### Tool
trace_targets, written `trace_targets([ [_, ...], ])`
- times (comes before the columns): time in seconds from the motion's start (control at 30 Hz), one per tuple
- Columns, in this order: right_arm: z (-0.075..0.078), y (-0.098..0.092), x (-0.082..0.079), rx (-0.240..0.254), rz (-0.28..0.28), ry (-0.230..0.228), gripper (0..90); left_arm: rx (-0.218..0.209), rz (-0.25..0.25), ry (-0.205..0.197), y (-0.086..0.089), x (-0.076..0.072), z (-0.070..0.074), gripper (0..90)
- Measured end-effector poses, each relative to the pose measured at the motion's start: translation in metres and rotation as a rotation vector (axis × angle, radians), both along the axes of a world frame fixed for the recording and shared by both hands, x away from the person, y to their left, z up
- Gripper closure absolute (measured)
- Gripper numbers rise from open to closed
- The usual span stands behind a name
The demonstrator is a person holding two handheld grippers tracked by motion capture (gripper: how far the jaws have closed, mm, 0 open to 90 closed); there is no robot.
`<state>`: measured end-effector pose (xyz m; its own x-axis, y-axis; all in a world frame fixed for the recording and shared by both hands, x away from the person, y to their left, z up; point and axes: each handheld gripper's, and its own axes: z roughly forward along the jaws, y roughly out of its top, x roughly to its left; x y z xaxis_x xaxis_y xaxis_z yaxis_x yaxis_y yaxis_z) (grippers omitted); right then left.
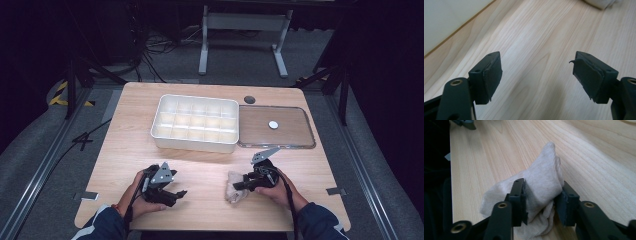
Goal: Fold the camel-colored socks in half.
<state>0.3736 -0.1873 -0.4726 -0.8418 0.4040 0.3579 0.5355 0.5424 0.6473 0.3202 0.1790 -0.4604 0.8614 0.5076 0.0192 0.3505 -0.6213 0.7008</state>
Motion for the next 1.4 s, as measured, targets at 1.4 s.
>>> trace_targets([
  [1.4, 0.044, -0.019, -0.018, -0.008, -0.056, -0.296, 73.2, -0.001, 0.085, 0.037, 0.020, 0.016, -0.023, 12.9],
])
